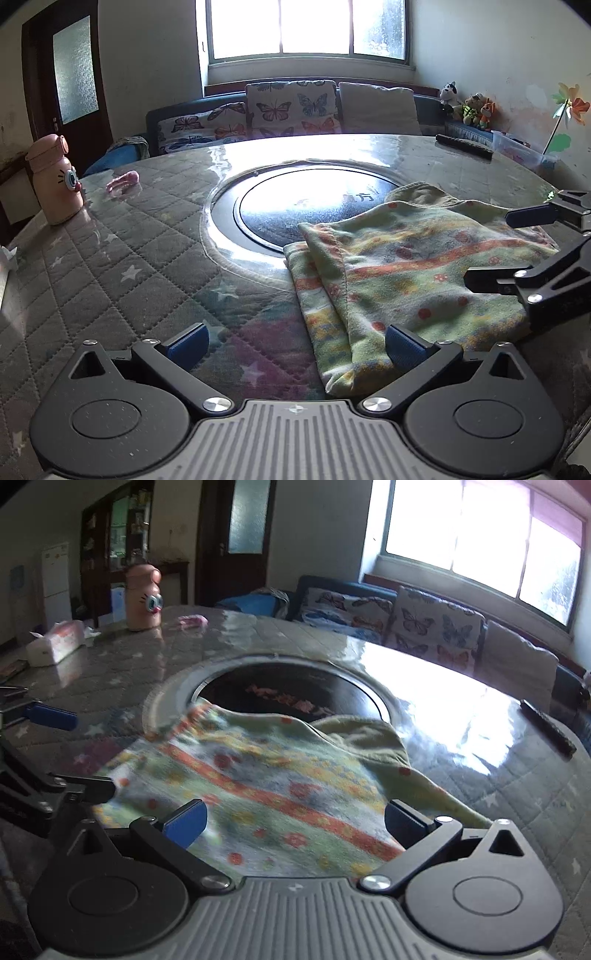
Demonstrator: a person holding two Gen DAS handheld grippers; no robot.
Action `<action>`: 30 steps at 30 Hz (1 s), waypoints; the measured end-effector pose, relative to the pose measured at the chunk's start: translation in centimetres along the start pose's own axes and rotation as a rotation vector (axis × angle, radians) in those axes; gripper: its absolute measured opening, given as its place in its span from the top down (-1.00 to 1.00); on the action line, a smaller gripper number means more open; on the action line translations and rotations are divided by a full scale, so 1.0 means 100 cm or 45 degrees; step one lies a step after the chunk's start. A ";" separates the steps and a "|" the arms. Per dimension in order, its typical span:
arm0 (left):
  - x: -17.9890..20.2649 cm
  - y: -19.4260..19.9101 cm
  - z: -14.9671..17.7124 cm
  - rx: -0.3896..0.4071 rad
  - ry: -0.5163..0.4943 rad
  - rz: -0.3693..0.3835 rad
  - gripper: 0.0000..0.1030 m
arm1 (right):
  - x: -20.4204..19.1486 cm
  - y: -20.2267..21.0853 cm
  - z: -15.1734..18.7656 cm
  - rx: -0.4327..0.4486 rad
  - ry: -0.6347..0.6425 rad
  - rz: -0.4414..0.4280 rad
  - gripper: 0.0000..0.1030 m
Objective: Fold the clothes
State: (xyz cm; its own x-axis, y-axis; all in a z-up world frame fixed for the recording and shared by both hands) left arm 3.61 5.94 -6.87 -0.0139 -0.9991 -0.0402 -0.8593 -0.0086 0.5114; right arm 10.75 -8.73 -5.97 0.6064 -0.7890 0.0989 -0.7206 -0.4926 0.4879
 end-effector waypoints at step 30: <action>-0.036 0.002 0.010 -0.015 0.202 -0.026 -1.00 | -0.099 -0.003 0.004 -0.036 0.262 -0.297 -1.00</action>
State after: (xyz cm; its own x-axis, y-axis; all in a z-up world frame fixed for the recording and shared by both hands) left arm 2.99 9.53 -7.45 0.0850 -0.9927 0.0852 -0.8525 -0.0282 0.5220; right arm 4.88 -0.92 -7.45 0.8115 -0.5637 0.1537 -0.5464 -0.6390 0.5415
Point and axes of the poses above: each gripper's, at about its wrist camera, not at the fingertips, and y roughly against the way its jaws point, x to its right, z to its underside, the point moved 10 cm from there along -y, roughly the way its jaws point, and after that the axes turned 9 degrees about x, right-handed, at the moved point
